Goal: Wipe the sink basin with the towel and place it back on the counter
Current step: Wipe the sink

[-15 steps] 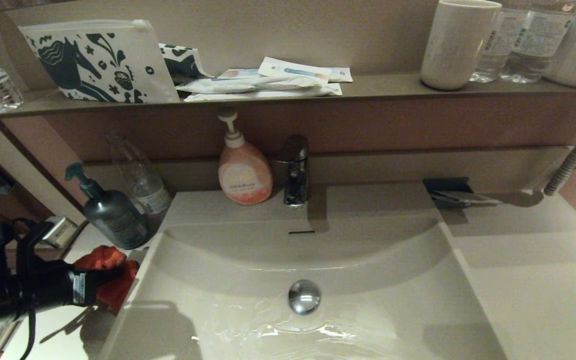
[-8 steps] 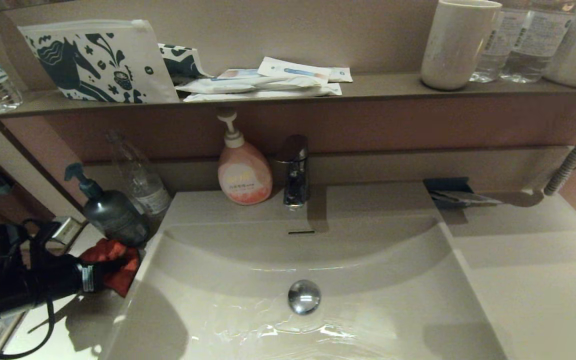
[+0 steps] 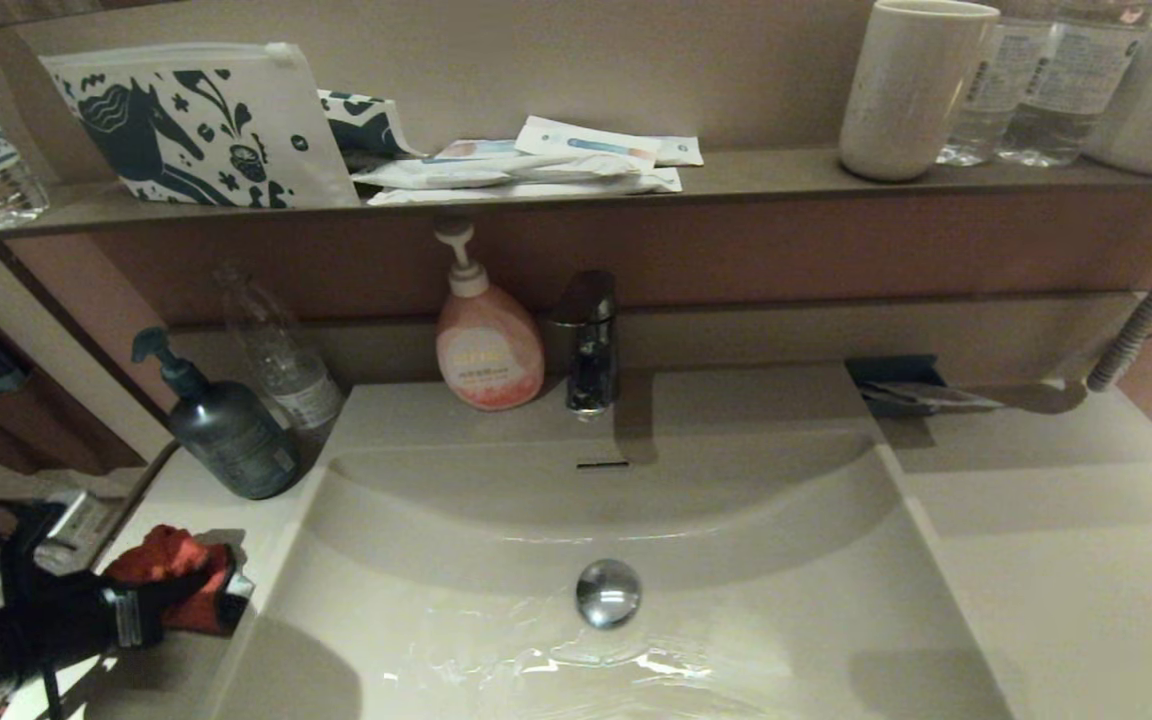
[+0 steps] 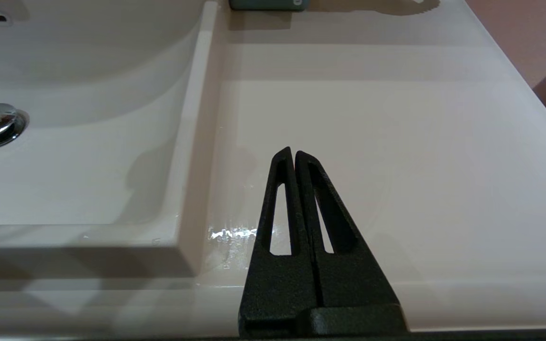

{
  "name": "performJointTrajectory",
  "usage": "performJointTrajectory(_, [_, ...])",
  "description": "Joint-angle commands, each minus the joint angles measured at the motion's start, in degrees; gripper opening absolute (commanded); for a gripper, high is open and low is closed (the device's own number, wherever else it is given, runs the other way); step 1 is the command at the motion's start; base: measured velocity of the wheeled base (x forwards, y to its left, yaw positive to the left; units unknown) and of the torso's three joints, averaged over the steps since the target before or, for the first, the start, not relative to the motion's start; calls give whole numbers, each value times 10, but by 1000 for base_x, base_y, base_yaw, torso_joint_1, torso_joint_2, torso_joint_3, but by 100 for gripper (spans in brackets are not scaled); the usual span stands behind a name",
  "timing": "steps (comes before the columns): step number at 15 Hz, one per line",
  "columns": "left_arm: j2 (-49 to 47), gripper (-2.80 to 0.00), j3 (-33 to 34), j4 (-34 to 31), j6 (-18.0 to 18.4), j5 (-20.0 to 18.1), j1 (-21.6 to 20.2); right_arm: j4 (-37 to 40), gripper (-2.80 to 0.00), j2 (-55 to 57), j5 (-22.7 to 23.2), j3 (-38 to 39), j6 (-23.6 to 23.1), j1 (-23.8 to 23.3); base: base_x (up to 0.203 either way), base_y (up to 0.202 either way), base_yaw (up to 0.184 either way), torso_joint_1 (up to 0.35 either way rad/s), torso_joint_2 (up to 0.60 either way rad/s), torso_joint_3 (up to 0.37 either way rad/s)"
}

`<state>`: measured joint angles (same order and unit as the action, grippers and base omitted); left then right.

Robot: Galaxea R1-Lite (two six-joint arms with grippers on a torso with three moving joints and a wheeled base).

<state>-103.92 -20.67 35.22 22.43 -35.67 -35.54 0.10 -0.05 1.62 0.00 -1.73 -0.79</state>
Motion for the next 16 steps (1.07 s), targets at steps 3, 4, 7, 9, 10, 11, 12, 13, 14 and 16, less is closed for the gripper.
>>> performJointTrajectory(3, [81,-280,41,-9,1,1,-9,0,-280,0,0,0,0,0,0,0,0,0,0,0])
performJointTrajectory(4, [105,-280,42,-12,0,1,-5,0,-280,0,0,0,0,0,0,0,0,0,0,0])
performJointTrajectory(7, [157,-280,24,-13,-10,22,26,0,-280,0,0,0,0,0,0,0,0,0,0,0])
performJointTrajectory(9, [173,-280,7,-11,-17,41,57,0,-280,0,0,0,0,0,0,0,0,0,0,0])
performJointTrajectory(10, [174,-280,-3,-9,-18,54,80,0,-280,0,0,0,0,0,0,0,0,0,0,0])
performJointTrajectory(11, [174,-280,-17,-6,-25,75,108,0,-280,0,0,0,0,0,0,0,0,0,0,0])
performJointTrajectory(12, [174,-280,-30,-4,-39,96,136,0,-280,0,0,0,0,0,0,0,0,0,0,0])
performJointTrajectory(13, [174,-280,-44,-5,-54,119,161,0,-280,0,0,0,0,0,0,0,0,0,0,0])
performJointTrajectory(14, [172,-280,-54,-7,-61,136,177,0,-280,0,0,0,0,0,0,0,0,0,0,0])
performJointTrajectory(16, [151,-280,-60,-7,-64,145,186,0,-280,0,0,0,0,0,0,0,0,0,0,0])
